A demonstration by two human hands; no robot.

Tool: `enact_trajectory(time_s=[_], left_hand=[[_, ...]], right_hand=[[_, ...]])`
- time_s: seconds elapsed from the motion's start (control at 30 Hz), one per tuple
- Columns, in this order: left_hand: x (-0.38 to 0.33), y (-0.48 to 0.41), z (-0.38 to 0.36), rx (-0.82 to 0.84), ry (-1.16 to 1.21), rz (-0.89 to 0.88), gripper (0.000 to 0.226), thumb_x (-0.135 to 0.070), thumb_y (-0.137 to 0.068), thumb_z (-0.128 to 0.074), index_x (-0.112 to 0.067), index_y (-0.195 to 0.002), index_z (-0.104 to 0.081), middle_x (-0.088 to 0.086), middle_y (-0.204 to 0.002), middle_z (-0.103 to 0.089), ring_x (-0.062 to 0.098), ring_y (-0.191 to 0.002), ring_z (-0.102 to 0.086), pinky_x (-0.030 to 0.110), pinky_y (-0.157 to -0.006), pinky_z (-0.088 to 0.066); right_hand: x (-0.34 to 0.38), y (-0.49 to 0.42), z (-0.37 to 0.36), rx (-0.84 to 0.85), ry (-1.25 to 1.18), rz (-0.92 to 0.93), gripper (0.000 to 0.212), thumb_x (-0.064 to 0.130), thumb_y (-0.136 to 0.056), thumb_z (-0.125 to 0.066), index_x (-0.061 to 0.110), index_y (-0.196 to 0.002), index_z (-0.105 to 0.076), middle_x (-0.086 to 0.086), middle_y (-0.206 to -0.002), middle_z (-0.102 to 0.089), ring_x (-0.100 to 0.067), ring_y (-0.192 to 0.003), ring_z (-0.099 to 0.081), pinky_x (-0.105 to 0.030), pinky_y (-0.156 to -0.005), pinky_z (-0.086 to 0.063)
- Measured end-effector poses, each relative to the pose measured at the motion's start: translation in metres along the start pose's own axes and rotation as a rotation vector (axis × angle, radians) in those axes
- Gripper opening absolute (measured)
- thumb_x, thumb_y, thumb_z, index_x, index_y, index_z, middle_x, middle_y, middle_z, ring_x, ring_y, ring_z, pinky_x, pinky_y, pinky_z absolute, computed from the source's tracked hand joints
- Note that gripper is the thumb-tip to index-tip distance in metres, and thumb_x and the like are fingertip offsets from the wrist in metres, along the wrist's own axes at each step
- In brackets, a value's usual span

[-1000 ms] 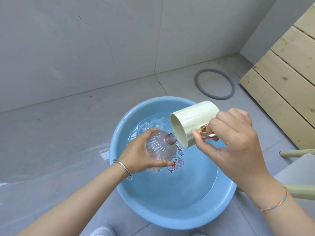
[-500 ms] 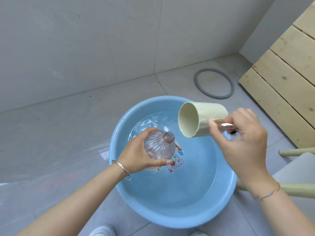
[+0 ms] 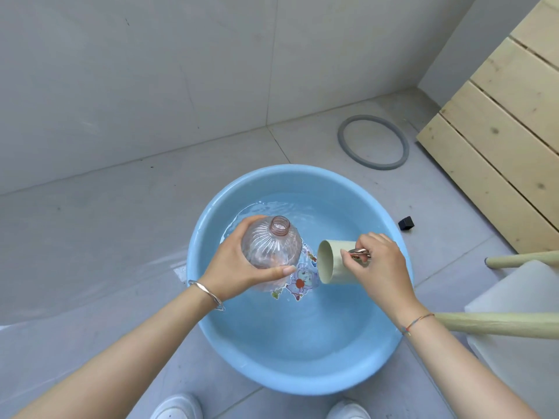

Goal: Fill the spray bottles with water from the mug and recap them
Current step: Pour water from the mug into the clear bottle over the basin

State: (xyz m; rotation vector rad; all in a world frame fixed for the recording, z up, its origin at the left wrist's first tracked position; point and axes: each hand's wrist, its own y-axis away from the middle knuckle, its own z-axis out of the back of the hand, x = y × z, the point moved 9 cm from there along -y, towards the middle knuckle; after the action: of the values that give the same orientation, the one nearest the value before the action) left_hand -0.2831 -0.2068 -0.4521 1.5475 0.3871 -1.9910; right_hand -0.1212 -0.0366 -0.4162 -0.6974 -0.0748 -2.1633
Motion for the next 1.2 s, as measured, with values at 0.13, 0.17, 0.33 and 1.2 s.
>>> enact_trajectory(time_s=[0.13, 0.17, 0.33, 1.2], left_hand=[[0.001, -0.001, 0.001, -0.014, -0.004, -0.001, 0.088, -0.058, -0.044, -0.085, -0.041, -0.122, -0.049, -0.026, -0.120, -0.059, -0.006, -0.115, -0.054, 0.010, -0.098, -0.038], [0.001, 0.000, 0.002, -0.020, -0.007, -0.002, 0.088, -0.059, -0.043, -0.085, -0.041, -0.122, -0.048, -0.026, -0.120, -0.059, -0.006, -0.115, -0.054, 0.010, -0.098, -0.038], [-0.003, 0.000, 0.002, -0.023, 0.017, -0.018, 0.087, -0.055, -0.044, -0.086, -0.038, -0.121, -0.050, -0.025, -0.118, -0.061, -0.005, -0.113, -0.056, 0.008, -0.096, -0.039], [-0.011, 0.002, -0.008, 0.019, -0.039, -0.061, 0.091, -0.056, -0.047, -0.086, -0.032, -0.126, -0.049, -0.023, -0.120, -0.059, -0.002, -0.116, -0.055, 0.013, -0.099, -0.039]], right_hand=[[-0.003, 0.001, -0.008, 0.028, 0.013, 0.006, 0.047, 0.012, -0.075, -0.076, 0.020, -0.060, -0.031, 0.011, -0.056, -0.030, -0.022, -0.061, -0.036, -0.018, -0.058, -0.022], [-0.003, 0.001, -0.010, 0.032, 0.015, 0.013, 0.048, 0.011, -0.074, -0.076, 0.020, -0.060, -0.031, 0.012, -0.056, -0.030, -0.022, -0.061, -0.036, -0.017, -0.058, -0.022], [-0.006, 0.004, -0.014, 0.040, 0.026, 0.013, 0.048, 0.011, -0.074, -0.077, 0.021, -0.060, -0.031, 0.012, -0.056, -0.030, -0.022, -0.061, -0.036, -0.017, -0.059, -0.022], [0.056, -0.006, 0.105, -0.278, -0.402, -0.033, 0.041, 0.038, -0.076, -0.068, 0.009, -0.061, -0.044, -0.007, -0.066, -0.046, -0.003, -0.056, -0.039, -0.011, -0.054, -0.029]])
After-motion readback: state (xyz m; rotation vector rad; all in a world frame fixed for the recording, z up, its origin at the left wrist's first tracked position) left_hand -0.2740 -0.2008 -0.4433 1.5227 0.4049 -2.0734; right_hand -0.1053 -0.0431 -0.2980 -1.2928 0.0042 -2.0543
